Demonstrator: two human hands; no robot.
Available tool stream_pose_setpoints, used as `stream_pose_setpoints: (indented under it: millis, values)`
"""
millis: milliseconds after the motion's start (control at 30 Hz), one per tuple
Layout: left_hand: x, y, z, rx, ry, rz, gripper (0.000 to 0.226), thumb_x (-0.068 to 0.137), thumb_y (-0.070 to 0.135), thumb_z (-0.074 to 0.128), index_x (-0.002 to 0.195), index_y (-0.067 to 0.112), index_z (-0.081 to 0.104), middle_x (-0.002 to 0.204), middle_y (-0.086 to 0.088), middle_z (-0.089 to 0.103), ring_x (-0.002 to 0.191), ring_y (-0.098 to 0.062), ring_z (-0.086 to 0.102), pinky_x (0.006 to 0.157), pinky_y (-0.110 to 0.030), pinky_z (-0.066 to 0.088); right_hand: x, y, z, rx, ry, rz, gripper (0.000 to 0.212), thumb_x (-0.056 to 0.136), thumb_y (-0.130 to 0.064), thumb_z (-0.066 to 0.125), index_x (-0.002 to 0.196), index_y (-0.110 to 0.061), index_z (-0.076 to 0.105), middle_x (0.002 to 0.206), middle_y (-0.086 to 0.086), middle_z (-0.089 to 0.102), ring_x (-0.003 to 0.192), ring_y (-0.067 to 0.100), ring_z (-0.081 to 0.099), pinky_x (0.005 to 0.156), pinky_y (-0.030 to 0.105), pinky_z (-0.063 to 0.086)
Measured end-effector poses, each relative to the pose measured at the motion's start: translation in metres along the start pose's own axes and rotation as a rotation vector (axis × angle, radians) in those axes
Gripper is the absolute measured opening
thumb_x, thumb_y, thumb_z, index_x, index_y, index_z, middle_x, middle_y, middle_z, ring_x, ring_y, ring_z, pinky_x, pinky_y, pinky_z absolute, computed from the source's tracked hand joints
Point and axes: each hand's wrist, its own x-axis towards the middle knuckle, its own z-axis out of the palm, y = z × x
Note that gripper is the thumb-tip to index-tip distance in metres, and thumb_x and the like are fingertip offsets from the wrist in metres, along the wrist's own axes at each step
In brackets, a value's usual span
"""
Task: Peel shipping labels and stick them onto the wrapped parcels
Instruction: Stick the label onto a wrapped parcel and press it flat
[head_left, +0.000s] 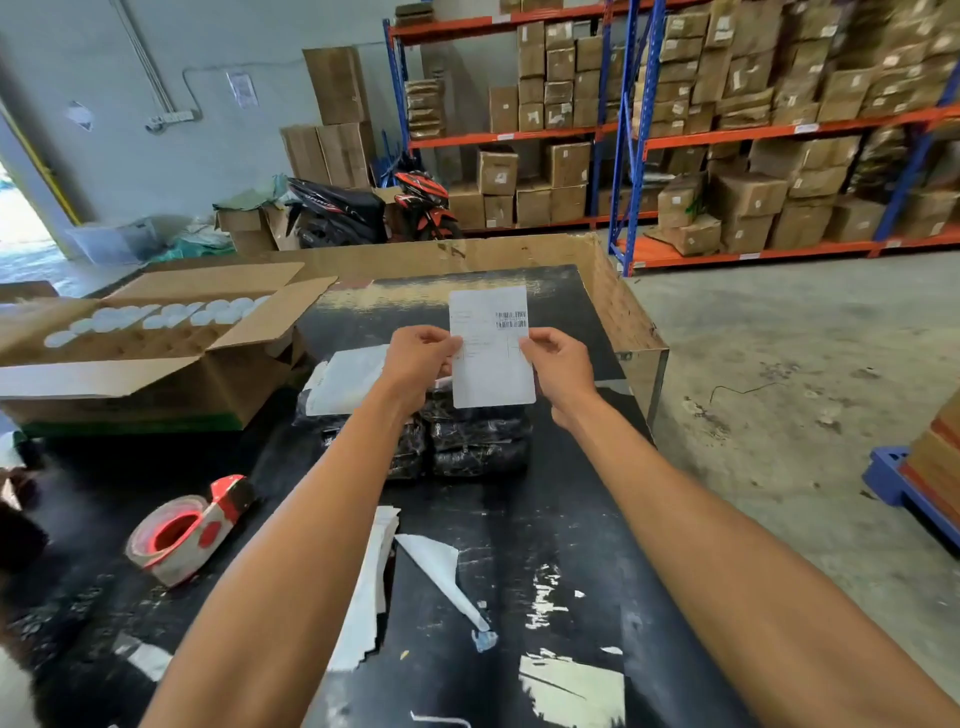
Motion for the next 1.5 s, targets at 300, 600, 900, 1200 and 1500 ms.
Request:
stream_pose_setpoints:
  millis: [300,600,900,1200,1500]
  values:
    - [0.069,-0.003,-0.016,0.054,-0.028,-0.118,0.007,0.087,0.002,0.075,0.089,-0.005,0.074,0.079,-0.015,0.069,0.059,-0.018,0.061,0.061,-0.027,0.056,0.033,-0.01,0.035,-0.383,0.18,-0.001,0.022,0.095,-0.026,0.065,0.112,-0.022,0.077,0.108,-0.003,0.076,0.109,0.021,0.066,0.099,0.042,0.053]
    - [0.081,0.003,-0.024,0.19,-0.016,-0.174,0.011,0.084,-0.004,0.076,0.09,-0.011,0.071,0.084,-0.019,0.069,0.065,-0.024,0.067,0.059,-0.033,0.062,0.058,-0.015,0.034,-0.478,0.072,0.086,0.08,0.079,-0.031,0.08,0.147,-0.015,0.043,0.123,0.018,0.068,0.104,0.031,0.068,0.088,0.048,0.059]
    - [0.091,-0.014,-0.013,0.409,-0.005,-0.127,0.01,0.079,-0.006,0.072,0.074,-0.001,0.066,0.063,-0.016,0.065,0.047,-0.021,0.064,0.048,-0.027,0.056,0.061,-0.002,0.036,-0.637,0.075,0.074,0.063,0.084,-0.028,0.077,0.139,-0.016,0.049,0.126,0.013,0.064,0.11,0.03,0.065,0.078,0.035,0.05]
    - [0.087,-0.015,-0.014,0.552,0.003,-0.049,0.016,0.078,-0.004,0.071,0.068,0.002,0.06,0.06,-0.016,0.066,0.035,-0.01,0.057,0.032,-0.016,0.041,0.05,0.0,0.04,-0.745,0.07,-0.024,0.043,0.091,-0.019,0.064,0.133,-0.017,0.054,0.112,0.008,0.066,0.09,0.023,0.055,0.069,0.03,0.041]
    - [0.098,-0.033,-0.007,0.697,0.041,0.073,0.021,0.072,-0.005,0.065,0.061,0.009,0.056,0.059,-0.011,0.052,0.057,-0.019,0.045,0.055,-0.032,0.044,0.044,0.01,0.043,-0.734,0.088,-0.085,0.031,0.094,-0.017,0.061,0.124,-0.014,0.061,0.106,0.009,0.072,0.094,0.026,0.067,0.068,0.03,0.046]
